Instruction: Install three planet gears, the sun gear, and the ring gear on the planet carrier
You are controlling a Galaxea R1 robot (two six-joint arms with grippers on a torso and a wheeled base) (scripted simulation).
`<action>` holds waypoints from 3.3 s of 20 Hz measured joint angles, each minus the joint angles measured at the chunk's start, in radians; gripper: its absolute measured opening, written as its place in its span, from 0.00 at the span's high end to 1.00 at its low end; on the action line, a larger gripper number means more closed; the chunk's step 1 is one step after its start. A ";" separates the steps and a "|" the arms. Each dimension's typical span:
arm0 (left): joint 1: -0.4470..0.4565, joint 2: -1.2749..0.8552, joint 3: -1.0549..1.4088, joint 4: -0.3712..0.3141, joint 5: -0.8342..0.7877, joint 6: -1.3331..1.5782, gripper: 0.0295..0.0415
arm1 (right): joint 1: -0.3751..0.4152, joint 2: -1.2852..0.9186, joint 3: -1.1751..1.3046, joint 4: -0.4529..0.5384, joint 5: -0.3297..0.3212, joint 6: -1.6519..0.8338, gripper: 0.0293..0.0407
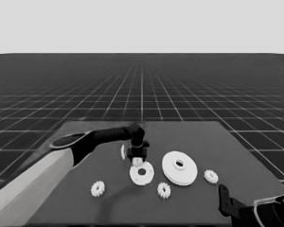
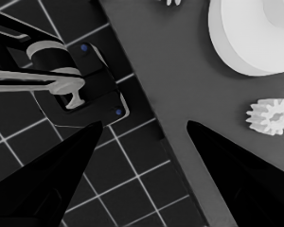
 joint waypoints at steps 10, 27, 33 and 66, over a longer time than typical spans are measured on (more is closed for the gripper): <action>0.006 0.002 -0.007 0.005 -0.004 0.004 0.26 | 0.000 0.000 0.000 0.000 0.000 0.000 0.19; -0.095 -0.585 0.894 -0.068 0.100 -0.307 0.25 | 0.000 0.000 0.000 0.000 0.000 0.000 0.19; -0.084 -0.723 0.994 -0.056 0.089 -0.257 0.25 | 0.000 0.000 0.000 0.000 0.000 0.000 0.19; -0.100 -0.377 0.804 -0.067 0.130 -0.433 0.86 | 0.000 0.000 0.000 0.000 0.000 0.000 0.19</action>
